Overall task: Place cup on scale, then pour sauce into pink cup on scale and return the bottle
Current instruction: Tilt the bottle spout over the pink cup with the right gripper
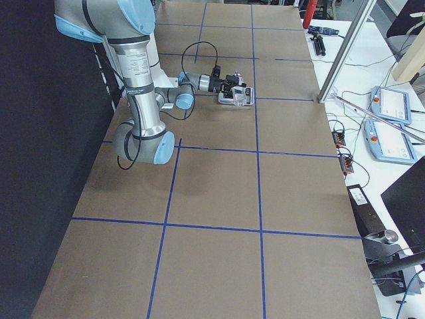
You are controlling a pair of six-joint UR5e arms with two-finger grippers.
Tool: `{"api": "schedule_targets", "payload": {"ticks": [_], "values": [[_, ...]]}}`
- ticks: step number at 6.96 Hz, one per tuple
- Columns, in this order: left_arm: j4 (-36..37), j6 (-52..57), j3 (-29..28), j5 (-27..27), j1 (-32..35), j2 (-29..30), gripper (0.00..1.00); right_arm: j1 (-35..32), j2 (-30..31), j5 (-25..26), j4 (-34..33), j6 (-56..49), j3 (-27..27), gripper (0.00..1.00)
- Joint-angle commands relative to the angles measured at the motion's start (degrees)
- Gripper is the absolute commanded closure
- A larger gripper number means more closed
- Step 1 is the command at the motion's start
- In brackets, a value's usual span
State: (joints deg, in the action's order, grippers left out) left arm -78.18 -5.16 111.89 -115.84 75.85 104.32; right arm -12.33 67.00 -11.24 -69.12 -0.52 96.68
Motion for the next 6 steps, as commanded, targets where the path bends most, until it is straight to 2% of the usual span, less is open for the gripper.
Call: {"api": "schedule_targets", "payload": {"ticks": [1,6], "values": [[-0.31,-0.03,-0.45,0.00,0.00,0.00,0.00,0.12,-0.03,3.66,0.04,-4.99,-0.44,1.00],[-0.31,-0.03,-1.41,0.00,0.00,0.09,0.00,1.17,-0.12,7.10,-0.05,-6.60,-1.32,1.00]]}}
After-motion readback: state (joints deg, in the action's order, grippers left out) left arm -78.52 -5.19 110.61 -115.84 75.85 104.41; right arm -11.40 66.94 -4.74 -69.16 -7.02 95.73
